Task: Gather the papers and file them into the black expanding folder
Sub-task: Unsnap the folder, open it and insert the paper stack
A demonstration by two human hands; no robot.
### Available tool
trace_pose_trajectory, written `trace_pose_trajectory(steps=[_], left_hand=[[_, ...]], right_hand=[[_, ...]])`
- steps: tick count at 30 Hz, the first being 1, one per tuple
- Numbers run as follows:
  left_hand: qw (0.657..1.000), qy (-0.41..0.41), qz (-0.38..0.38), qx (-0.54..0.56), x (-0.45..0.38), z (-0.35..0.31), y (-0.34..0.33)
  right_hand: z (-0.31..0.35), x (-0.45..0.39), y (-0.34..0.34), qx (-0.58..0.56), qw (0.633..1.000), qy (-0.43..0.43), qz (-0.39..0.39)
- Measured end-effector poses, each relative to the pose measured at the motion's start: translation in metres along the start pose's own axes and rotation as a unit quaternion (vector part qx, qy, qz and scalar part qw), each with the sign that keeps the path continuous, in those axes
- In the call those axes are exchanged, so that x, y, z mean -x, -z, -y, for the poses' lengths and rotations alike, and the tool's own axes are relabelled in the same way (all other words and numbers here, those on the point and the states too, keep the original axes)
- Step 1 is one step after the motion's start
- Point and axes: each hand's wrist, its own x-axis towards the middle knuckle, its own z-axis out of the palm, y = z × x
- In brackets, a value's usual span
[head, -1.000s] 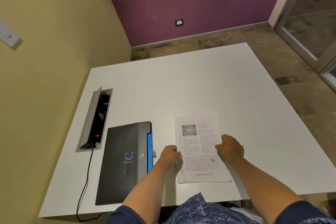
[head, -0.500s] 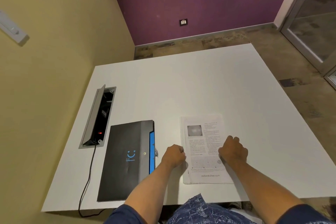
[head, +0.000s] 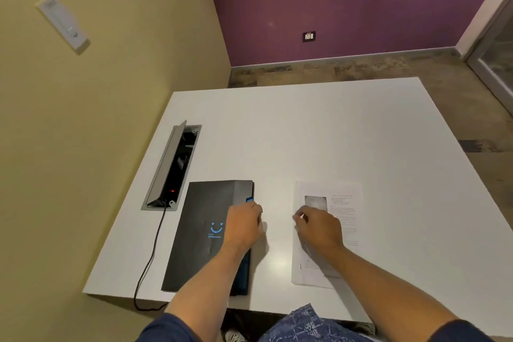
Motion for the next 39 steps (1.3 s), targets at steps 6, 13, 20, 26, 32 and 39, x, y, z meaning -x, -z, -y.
trace_pose_trajectory(steps=[6,13,20,26,32,39], left_hand=[[0.996,0.080,0.018,-0.016,0.014,0.042,-0.007],[0.983,0.150,0.108,0.021,0.026,0.059,-0.024],[0.971,0.173,0.162,0.044,0.023,0.061,-0.039],[0.969,0.176,0.170,0.027,0.022,0.060,-0.051],[0.966,0.177,0.188,0.021,0.023,0.059,-0.056],[0.979,0.100,0.171,-0.050,0.014,0.049,-0.040]], right_hand=[[0.039,0.000,-0.030,0.016,0.996,0.070,0.048],[0.067,0.002,-0.071,0.012,0.992,0.043,0.120],[0.074,-0.001,-0.096,0.036,0.991,0.007,0.132],[0.080,-0.002,-0.109,0.054,0.991,-0.003,0.122],[0.076,0.002,-0.118,-0.020,0.990,-0.035,0.136],[0.082,0.007,-0.111,-0.228,0.959,-0.059,0.157]])
